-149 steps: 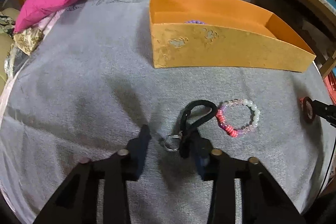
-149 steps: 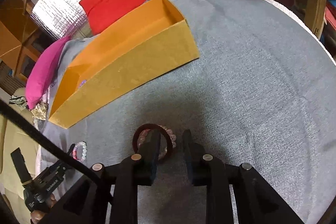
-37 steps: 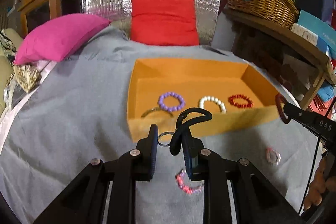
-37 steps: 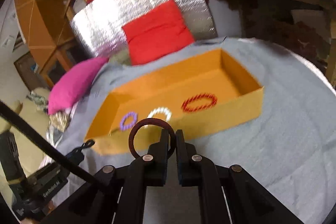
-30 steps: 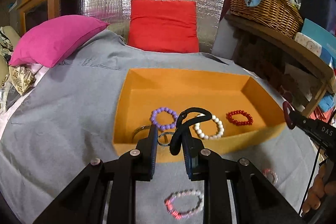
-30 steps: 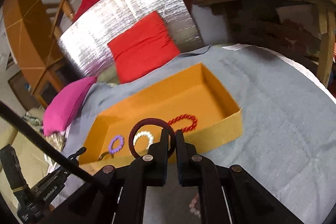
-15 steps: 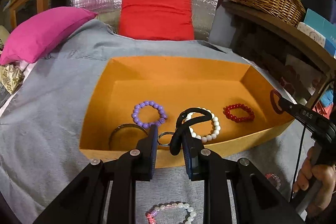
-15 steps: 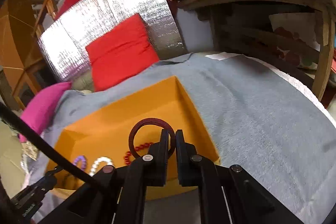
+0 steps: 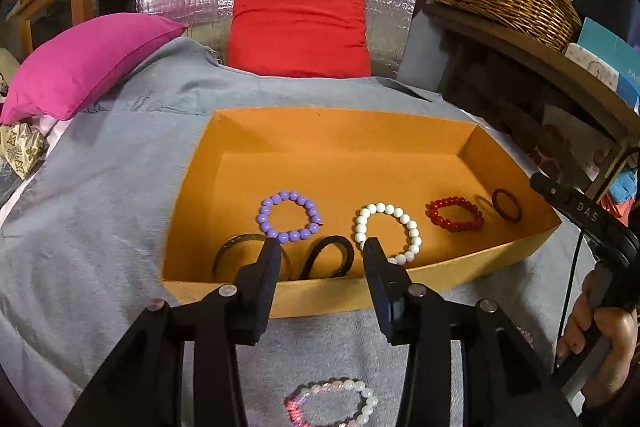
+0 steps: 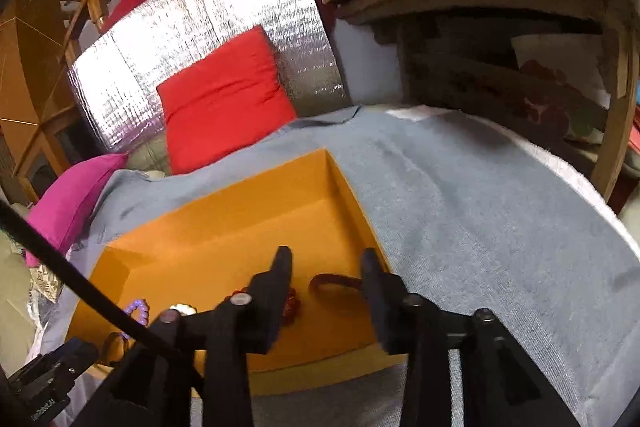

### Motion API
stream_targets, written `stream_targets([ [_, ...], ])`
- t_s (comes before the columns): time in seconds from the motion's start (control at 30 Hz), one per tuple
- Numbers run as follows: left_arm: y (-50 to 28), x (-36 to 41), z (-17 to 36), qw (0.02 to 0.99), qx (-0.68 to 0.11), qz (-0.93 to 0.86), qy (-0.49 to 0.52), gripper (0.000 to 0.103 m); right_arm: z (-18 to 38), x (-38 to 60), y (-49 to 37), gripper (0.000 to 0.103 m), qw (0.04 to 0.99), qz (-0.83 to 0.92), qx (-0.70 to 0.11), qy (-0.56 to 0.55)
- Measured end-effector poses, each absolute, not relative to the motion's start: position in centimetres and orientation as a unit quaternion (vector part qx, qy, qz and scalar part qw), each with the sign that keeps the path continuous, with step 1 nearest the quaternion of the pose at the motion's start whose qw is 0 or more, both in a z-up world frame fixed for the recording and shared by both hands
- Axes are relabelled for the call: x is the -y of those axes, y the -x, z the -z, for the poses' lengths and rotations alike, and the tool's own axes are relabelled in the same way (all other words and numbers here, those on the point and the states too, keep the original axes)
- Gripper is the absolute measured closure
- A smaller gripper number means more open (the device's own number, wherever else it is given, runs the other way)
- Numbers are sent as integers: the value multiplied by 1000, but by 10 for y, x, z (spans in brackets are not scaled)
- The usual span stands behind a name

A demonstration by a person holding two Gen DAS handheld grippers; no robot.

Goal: Organize jewelry
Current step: 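Withdraw both tools from the tray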

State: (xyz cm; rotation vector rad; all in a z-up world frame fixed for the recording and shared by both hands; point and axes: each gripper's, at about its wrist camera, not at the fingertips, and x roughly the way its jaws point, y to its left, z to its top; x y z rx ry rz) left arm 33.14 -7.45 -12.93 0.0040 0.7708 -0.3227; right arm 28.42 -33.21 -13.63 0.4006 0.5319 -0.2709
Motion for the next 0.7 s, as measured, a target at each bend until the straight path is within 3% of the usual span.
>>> stream_targets([
  [0.27,-309,52,115,923,-360,131,-29,59,111,324,-252,61,945,101,-244,-191],
  [0.7,-257,10,145,900,-422,97,-38,59,131,306,-190,61,918,49,-345,-187],
])
